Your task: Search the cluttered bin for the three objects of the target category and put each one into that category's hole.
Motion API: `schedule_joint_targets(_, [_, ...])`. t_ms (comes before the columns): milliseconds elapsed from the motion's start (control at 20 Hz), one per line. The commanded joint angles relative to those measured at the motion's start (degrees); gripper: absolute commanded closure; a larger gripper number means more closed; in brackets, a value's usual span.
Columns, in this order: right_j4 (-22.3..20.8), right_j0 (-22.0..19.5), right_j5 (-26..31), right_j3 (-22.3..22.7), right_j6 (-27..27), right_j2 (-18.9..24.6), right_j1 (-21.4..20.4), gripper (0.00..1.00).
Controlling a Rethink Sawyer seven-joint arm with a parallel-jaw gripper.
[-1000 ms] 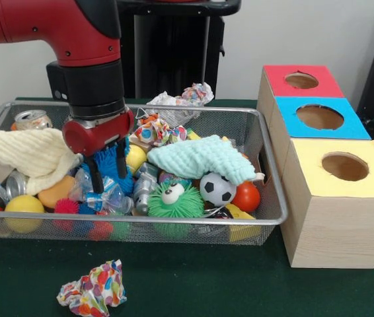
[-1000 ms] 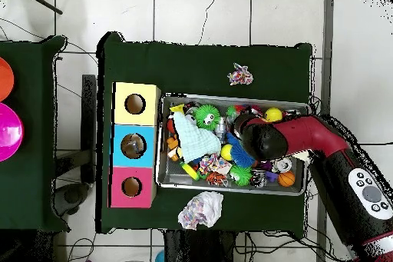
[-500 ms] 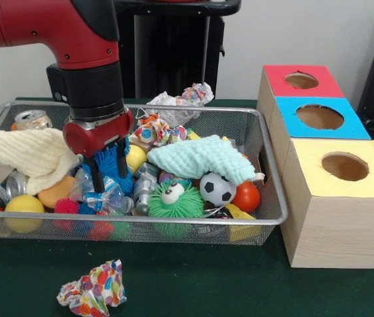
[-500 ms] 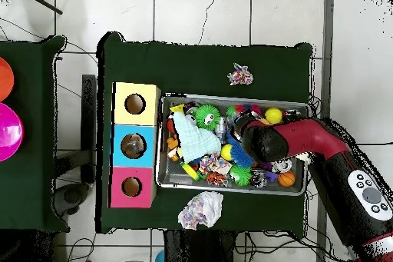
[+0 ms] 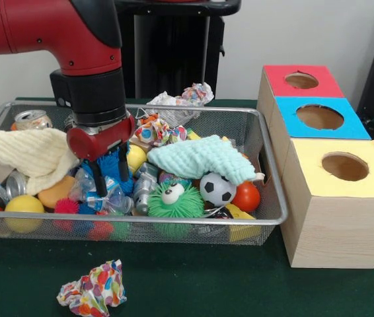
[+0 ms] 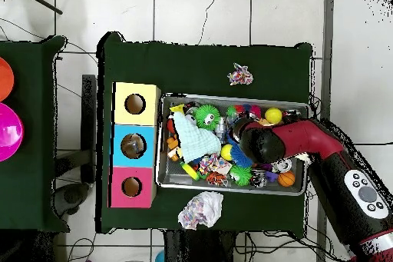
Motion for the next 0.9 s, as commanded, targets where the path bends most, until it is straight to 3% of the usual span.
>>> schedule_joint_targets(50, [-4.24,-0.19,-2.33,0.58,-11.74,-0.69,2.6,0.0])
schedule_joint_targets(900, [-3.49,-1.51,-2.35,-0.91,-13.39,-0.1,5.46,0.0])
